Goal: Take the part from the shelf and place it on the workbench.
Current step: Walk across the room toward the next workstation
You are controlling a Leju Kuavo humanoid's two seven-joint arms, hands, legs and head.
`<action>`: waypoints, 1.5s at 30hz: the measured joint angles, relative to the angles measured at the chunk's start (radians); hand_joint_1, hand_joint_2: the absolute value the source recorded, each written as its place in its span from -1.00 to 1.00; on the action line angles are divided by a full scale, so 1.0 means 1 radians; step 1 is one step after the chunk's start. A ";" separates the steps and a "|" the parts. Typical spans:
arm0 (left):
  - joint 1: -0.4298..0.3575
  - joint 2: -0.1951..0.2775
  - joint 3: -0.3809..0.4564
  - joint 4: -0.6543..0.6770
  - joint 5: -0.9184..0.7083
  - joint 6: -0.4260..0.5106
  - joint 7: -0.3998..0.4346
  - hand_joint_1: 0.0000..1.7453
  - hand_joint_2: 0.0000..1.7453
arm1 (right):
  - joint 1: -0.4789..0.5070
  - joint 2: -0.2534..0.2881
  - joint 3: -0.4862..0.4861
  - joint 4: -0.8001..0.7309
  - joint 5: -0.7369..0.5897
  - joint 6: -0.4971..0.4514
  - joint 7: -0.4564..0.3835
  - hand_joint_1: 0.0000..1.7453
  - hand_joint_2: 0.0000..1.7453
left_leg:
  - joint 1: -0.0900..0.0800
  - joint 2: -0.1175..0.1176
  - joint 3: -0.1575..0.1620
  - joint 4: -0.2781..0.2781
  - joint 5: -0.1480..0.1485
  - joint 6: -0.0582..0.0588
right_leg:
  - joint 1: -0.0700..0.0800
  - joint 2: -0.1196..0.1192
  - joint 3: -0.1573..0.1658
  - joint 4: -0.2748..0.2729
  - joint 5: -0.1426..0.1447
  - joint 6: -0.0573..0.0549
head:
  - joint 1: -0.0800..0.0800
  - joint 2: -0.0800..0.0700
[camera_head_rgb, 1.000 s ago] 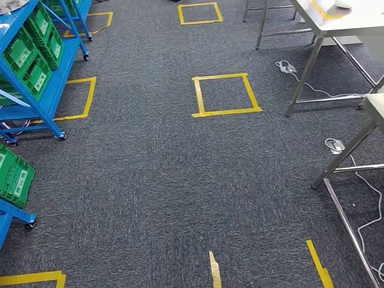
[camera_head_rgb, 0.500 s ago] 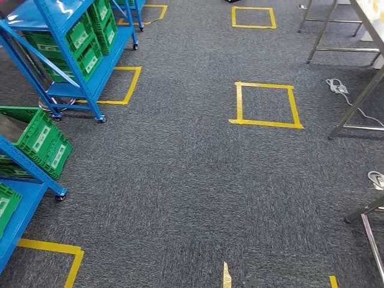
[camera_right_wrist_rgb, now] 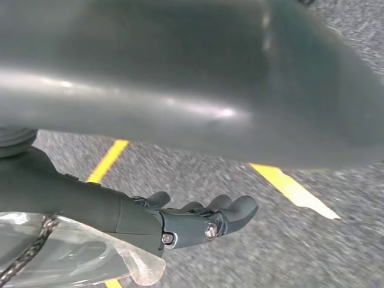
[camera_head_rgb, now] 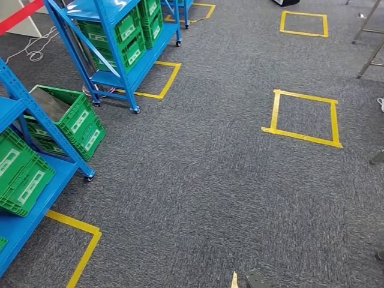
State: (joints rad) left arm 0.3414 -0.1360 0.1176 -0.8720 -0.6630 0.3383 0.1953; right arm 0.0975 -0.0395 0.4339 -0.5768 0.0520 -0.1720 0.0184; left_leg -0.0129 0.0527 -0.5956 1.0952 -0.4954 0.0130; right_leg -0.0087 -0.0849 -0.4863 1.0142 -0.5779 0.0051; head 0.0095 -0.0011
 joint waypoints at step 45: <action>-0.293 -0.016 0.083 0.568 0.136 0.160 -0.300 -1.00 0.50 | 0.077 -0.046 -0.193 -0.177 -0.133 -0.072 0.011 -1.00 -1.00 | 0.005 -0.134 0.052 -0.081 0.003 0.022 | -0.020 0.133 -0.098 0.081 0.044 0.047 | 0.012 0.000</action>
State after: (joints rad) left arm 0.0482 -0.1522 0.2010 -0.3035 -0.5270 0.4979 -0.1049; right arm 0.1744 -0.0855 0.2409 -0.7540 -0.0807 -0.2438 0.0297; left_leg -0.0077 -0.0815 -0.5436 1.0141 -0.4929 0.0345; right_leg -0.0288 0.0478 -0.5845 1.0955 -0.5343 0.0522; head 0.0212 -0.0015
